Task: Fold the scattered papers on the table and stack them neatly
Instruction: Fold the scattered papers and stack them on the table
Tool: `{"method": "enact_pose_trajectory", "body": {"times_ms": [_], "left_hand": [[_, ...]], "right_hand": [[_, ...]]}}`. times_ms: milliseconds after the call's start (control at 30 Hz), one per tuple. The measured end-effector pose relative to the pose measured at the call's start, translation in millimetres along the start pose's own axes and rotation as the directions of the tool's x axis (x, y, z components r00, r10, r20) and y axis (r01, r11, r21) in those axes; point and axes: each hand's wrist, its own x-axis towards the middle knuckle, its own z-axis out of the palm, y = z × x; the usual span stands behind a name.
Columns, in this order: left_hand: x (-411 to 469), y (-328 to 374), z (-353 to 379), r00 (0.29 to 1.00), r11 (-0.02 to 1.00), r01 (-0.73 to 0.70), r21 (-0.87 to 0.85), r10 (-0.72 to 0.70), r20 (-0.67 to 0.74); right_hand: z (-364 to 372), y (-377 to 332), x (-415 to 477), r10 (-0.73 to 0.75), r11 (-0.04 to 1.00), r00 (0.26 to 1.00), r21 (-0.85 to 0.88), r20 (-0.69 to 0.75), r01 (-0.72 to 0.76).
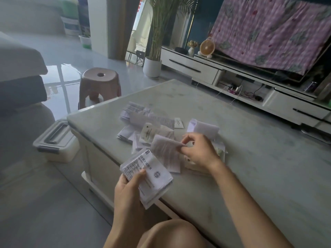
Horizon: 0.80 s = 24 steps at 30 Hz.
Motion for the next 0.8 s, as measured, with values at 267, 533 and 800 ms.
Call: {"method": "enact_pose_trajectory", "body": {"times_ms": [267,533,800], "left_hand": [[-1,-10,4,0.999,1.0,0.022,-0.009,-0.022,0.035],[-9,-11,7,0.993,0.996,0.058,-0.062,-0.051,0.103],[-11,-15,10,0.983,0.98,0.157,-0.12,-0.143,0.118]], "right_hand": [[-42,-33,-72,-0.032,0.785,0.954,0.584,-0.299,0.209],[27,-13,-107,-0.84,0.371,0.543,-0.75,-0.02,0.547],[28,-10,-117,-0.81,0.535,0.583,-0.499,-0.071,0.682]]}}
